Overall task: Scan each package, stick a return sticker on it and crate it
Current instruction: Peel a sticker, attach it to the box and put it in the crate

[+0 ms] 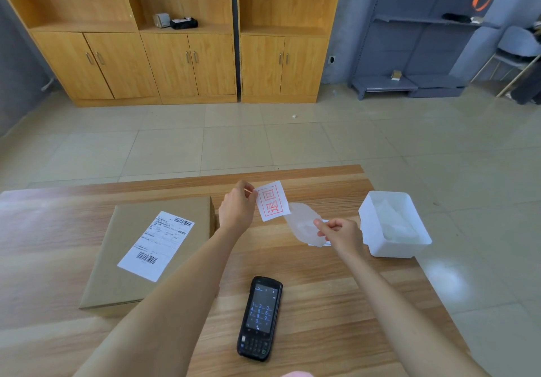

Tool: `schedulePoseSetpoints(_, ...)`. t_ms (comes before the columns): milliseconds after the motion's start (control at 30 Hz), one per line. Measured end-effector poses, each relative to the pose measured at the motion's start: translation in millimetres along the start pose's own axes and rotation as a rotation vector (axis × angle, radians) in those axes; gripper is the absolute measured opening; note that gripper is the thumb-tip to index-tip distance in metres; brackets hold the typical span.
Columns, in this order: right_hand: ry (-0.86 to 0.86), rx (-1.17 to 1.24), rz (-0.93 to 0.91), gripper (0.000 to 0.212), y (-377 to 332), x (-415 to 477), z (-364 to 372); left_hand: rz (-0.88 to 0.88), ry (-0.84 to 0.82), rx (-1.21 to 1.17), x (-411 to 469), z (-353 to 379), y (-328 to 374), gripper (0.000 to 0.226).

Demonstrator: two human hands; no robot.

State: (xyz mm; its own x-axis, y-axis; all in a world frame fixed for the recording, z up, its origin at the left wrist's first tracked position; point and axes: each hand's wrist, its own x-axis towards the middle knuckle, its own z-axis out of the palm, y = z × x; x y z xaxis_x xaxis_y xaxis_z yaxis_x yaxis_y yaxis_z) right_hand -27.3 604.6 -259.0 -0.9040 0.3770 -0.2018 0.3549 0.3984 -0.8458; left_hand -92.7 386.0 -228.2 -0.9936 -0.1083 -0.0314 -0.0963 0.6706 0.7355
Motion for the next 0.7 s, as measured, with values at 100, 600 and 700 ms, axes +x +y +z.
schedulePoseSetpoints(100, 0.001, -0.001, 0.013, 0.031, 2.1, -0.7, 0.4, -0.008, 0.006, -0.011, 1.7, -2.2, -2.8, 0.017)
schedulePoseSetpoints(600, 0.006, 0.005, 0.026, 0.029, 3.6, -1.0, -0.8, -0.063, 0.021, -0.021, 10.3, -9.8, -16.9, 0.011)
schedulePoseSetpoints(700, 0.01, 0.02, 0.031, 0.029, 4.9, -0.8, -2.0, -0.063, 0.019, -0.019, 10.6, -9.9, -17.2, 0.01)
